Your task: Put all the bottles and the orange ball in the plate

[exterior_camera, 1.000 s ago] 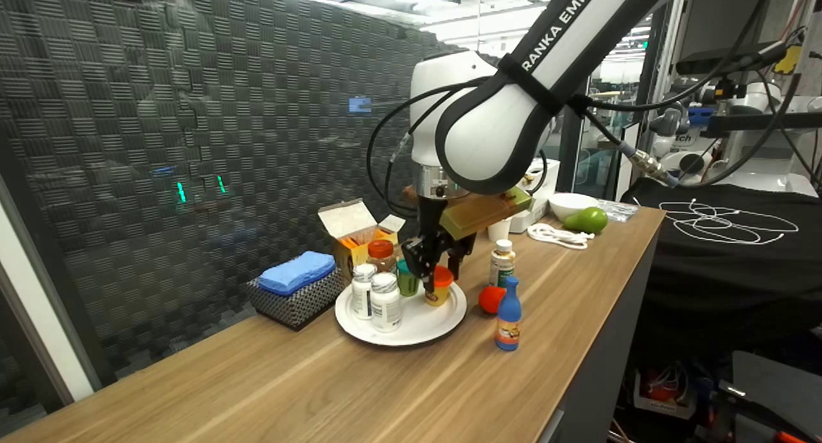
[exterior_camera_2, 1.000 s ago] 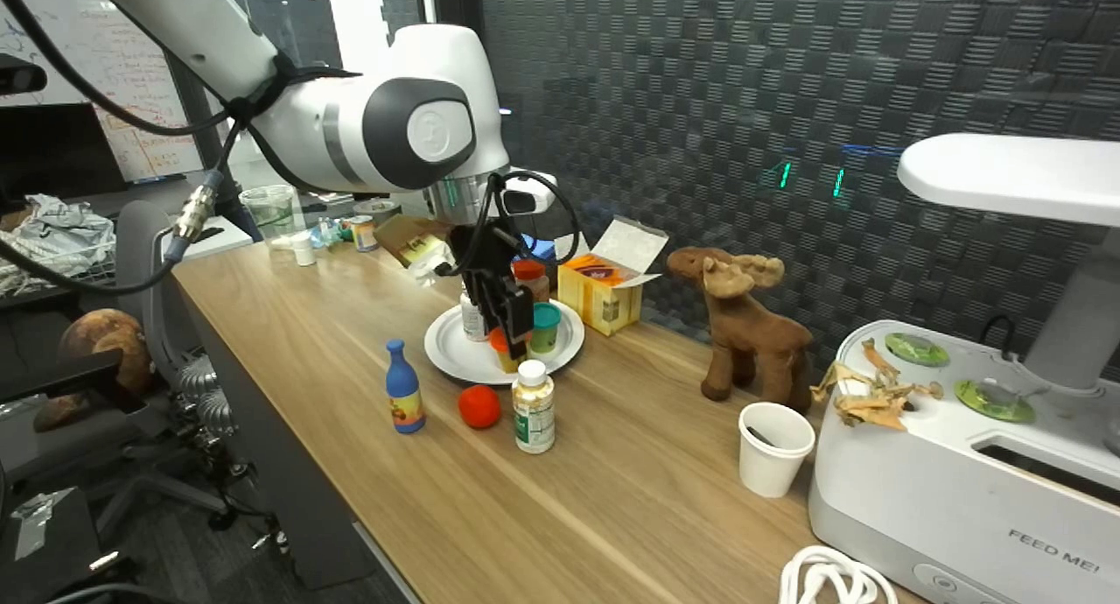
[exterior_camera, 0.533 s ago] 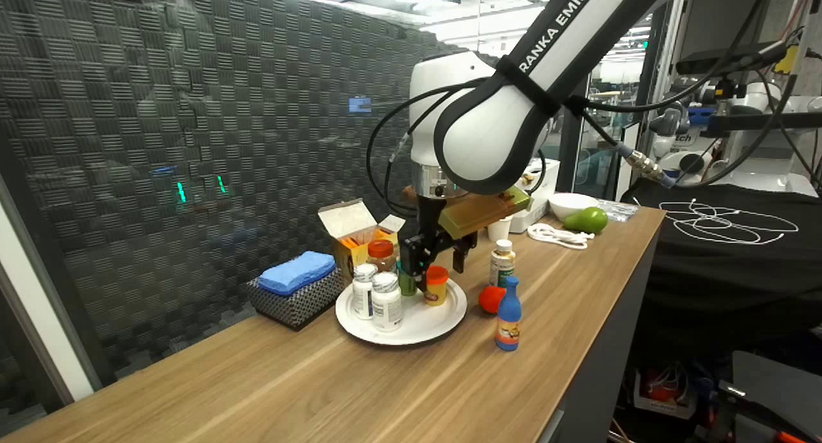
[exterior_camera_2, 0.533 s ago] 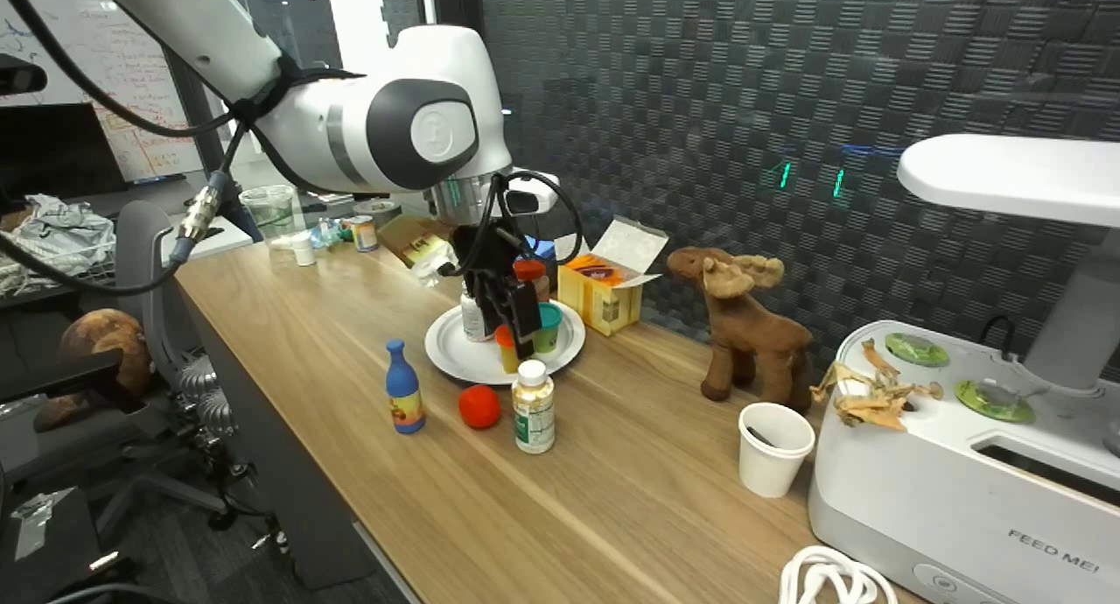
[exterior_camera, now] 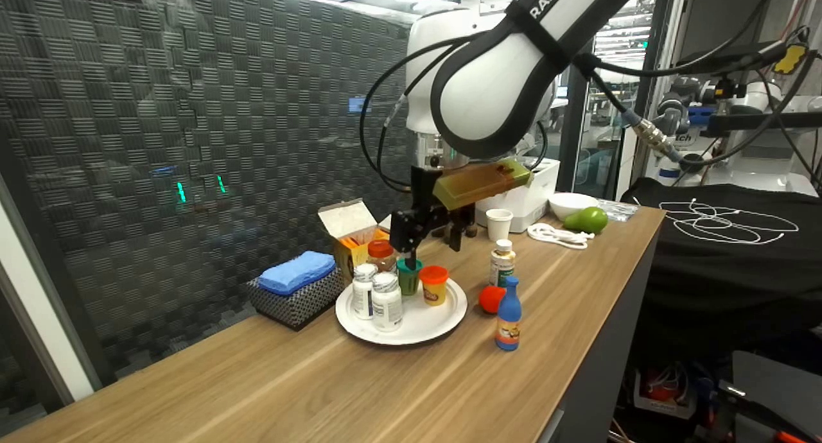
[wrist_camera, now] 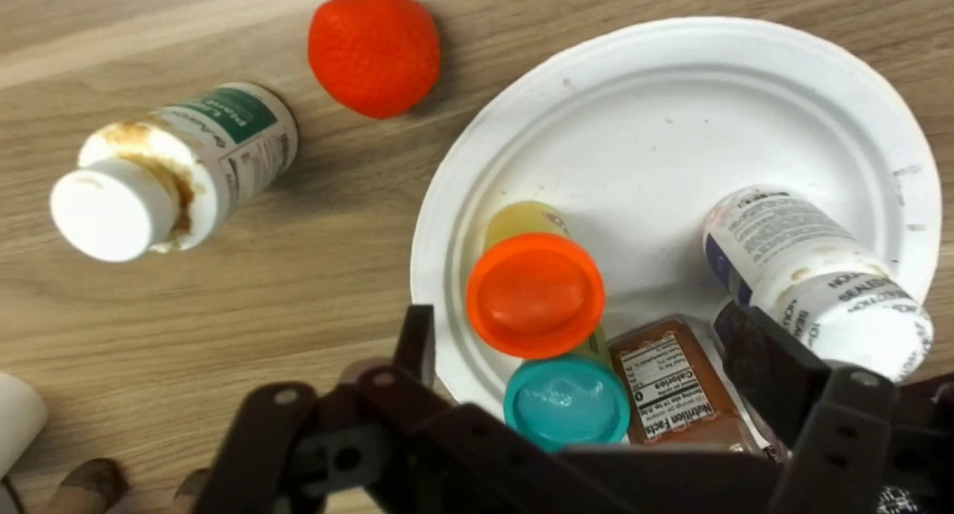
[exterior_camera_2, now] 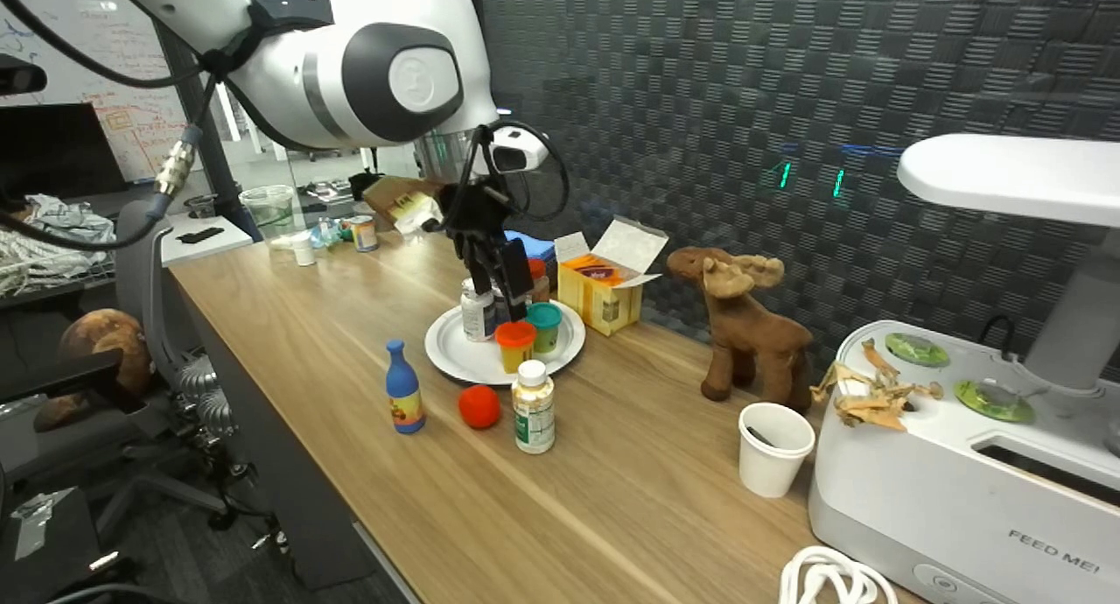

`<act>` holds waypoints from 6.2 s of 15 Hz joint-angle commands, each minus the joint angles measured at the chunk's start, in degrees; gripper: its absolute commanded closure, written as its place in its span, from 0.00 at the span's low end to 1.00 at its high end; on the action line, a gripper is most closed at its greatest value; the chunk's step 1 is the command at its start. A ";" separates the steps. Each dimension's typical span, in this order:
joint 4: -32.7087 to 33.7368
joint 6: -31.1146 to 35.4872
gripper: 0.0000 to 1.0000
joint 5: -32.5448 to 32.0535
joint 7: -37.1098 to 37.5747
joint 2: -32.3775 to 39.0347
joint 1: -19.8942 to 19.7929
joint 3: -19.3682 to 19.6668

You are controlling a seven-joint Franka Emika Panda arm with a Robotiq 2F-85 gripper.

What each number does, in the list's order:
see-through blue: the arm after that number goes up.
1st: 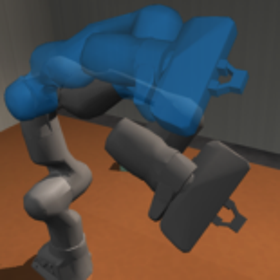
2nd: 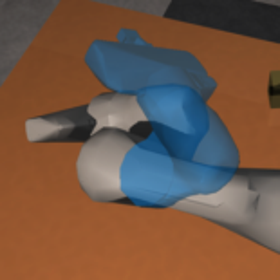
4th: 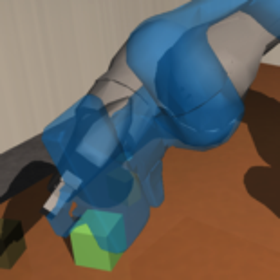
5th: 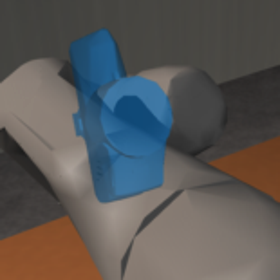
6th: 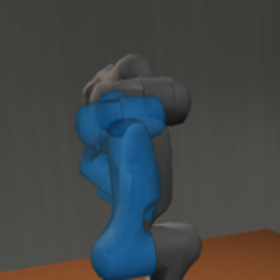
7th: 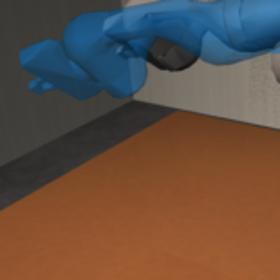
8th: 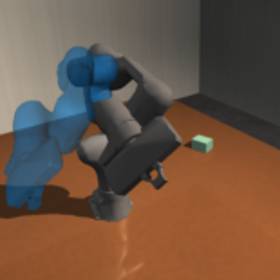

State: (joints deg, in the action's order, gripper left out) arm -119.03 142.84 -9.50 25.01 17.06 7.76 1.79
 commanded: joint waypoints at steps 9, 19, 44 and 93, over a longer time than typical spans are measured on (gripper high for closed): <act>-9.19 -13.95 0.00 8.72 0.13 -14.39 -5.03 0.12; -5.33 -8.60 0.00 9.22 4.08 -5.58 -8.04 2.41; 1.72 -18.63 0.83 -9.66 26.52 -9.57 -1.26 1.30; 12.85 -5.87 0.45 -0.14 3.99 7.51 2.12 -1.99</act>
State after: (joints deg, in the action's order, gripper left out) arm -105.63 134.86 -12.17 31.50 24.73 10.23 -0.36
